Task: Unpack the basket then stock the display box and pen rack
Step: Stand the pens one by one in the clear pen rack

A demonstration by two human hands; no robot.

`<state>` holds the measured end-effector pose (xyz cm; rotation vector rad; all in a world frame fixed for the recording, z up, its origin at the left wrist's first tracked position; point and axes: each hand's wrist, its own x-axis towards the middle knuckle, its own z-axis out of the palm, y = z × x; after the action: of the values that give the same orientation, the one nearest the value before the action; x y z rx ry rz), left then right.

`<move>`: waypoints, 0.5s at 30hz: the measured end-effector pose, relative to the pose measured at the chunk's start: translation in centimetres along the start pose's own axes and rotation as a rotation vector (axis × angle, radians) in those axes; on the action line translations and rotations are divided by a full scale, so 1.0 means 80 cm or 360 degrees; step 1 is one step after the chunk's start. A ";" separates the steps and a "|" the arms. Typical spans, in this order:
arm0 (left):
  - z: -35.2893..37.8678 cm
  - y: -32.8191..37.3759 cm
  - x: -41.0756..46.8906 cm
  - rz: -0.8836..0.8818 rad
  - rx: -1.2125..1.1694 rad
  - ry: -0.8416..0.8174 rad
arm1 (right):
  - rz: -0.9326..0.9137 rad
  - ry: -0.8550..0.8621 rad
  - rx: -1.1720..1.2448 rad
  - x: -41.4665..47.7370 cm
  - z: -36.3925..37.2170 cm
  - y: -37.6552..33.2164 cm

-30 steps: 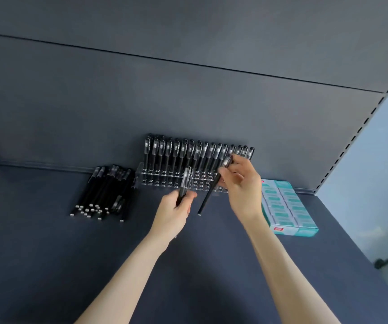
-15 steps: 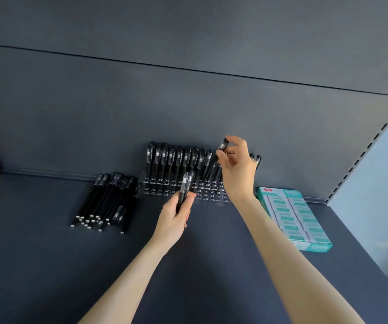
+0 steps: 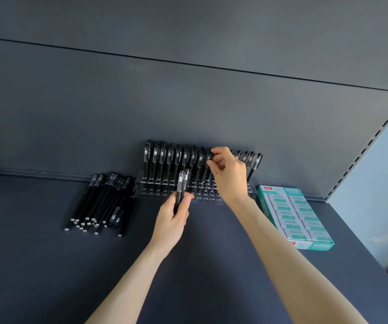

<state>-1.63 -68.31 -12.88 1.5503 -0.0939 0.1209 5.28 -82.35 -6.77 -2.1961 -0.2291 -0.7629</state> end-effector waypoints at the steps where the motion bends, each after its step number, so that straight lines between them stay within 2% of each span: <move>1: 0.000 0.000 0.000 -0.0002 0.0003 0.0001 | -0.0005 -0.0001 -0.0009 0.000 -0.001 -0.001; 5: 0.000 0.003 -0.001 -0.0005 0.0029 -0.0024 | -0.0041 0.0072 -0.0026 -0.007 -0.007 -0.007; 7: 0.001 0.005 -0.002 0.0003 0.0033 -0.0056 | -0.0004 0.0132 0.0094 -0.016 -0.012 -0.012; 9: 0.002 0.008 -0.003 -0.0005 0.0018 -0.0094 | 0.0141 -0.0010 0.0396 -0.027 -0.020 -0.018; 12: 0.005 0.012 -0.006 -0.0045 -0.0019 -0.0201 | 0.0307 -0.0414 0.0707 -0.041 -0.029 -0.023; 15: 0.007 0.014 -0.010 -0.0112 -0.0113 -0.0297 | 0.0336 -0.0442 0.0830 -0.047 -0.032 -0.025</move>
<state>-2.57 -68.90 -11.85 1.4897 -0.1888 -0.0825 0.29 -82.60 -6.43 -1.7812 -0.2917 -0.2396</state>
